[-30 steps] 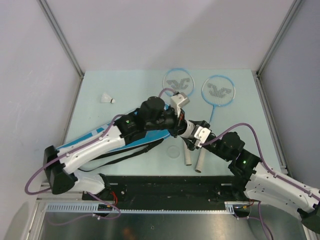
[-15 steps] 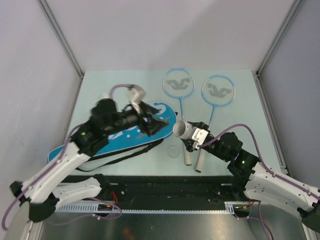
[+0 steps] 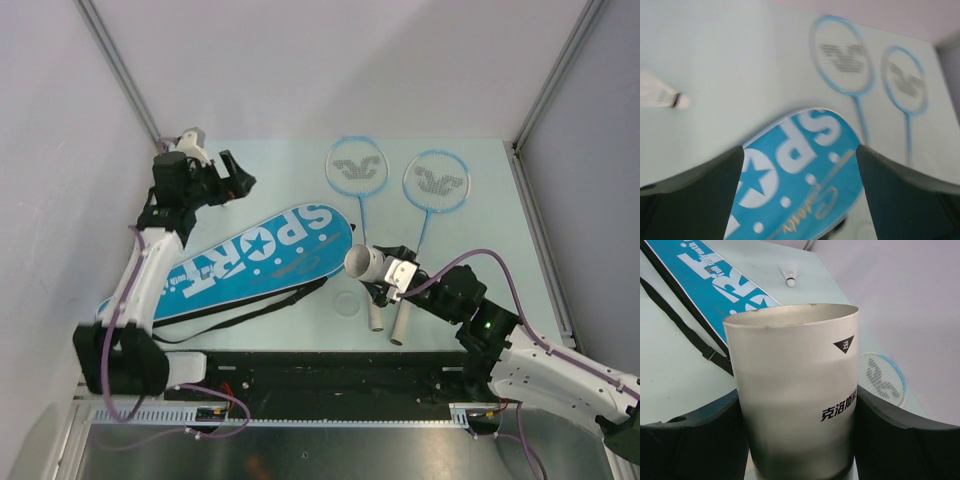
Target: Pack up the badminton gear
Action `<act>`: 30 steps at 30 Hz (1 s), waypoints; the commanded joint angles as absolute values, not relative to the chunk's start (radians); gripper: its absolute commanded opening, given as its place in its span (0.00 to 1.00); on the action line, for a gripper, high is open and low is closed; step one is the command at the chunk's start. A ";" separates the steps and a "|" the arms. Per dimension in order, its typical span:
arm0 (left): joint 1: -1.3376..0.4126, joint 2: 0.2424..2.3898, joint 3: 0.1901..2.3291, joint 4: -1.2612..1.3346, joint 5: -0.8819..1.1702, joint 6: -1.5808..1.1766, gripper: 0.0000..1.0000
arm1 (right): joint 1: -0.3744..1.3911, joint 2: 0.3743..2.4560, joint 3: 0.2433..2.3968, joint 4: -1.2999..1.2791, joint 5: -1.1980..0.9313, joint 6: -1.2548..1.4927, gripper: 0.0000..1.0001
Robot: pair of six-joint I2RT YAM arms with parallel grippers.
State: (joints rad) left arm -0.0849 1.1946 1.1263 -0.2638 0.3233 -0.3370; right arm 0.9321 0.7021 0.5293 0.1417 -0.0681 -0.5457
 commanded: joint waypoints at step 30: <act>0.264 2.128 1.595 -0.169 0.456 -0.334 0.46 | 0.945 0.657 0.532 0.163 -0.135 -0.454 0.23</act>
